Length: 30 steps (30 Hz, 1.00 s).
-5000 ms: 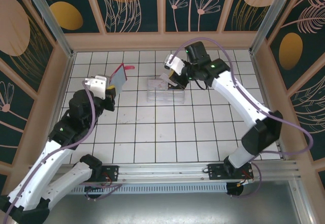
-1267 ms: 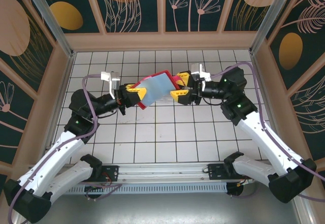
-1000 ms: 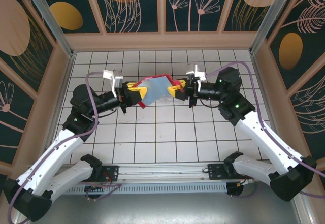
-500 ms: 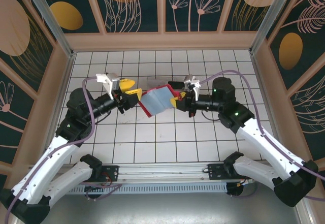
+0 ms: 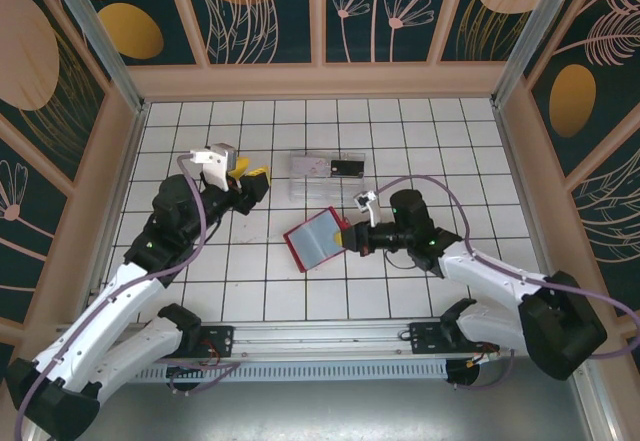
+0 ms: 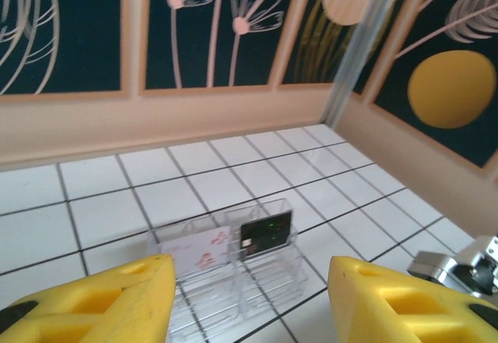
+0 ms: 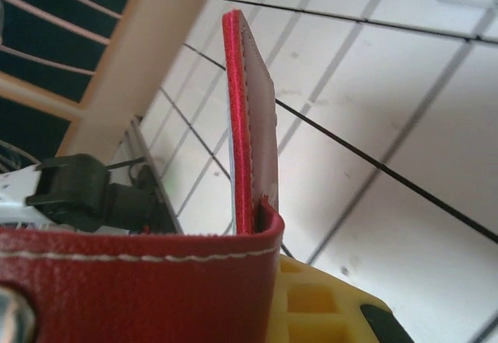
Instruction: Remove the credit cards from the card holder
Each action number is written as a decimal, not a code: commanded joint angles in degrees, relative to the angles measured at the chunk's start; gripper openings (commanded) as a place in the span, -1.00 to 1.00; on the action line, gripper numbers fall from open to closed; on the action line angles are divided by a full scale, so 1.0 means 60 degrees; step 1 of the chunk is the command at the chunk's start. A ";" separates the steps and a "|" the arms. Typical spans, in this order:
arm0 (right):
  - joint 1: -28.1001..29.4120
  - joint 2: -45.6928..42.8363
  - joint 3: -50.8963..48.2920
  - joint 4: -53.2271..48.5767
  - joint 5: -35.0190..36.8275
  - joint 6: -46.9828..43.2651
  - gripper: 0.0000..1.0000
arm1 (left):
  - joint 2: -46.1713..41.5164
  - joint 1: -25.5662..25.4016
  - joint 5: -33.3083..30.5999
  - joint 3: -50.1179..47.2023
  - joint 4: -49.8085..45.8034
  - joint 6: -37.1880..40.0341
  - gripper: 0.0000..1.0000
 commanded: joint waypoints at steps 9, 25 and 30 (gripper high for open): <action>-0.0551 0.1421 -0.0015 -0.1438 0.3106 -0.0353 -0.89 | 0.0765 0.0049 -0.1796 -0.0982 0.0829 -0.0924 0.10; -0.2524 -0.1078 0.0655 -0.4144 0.6435 -0.1157 0.44 | 0.1166 0.0063 -0.5913 -0.1424 0.1106 -0.0550 0.64; -0.4956 -0.1197 0.0905 -0.3376 0.5802 -0.1949 0.74 | 0.1521 0.0089 -0.7632 -0.1850 0.1778 -0.0151 0.94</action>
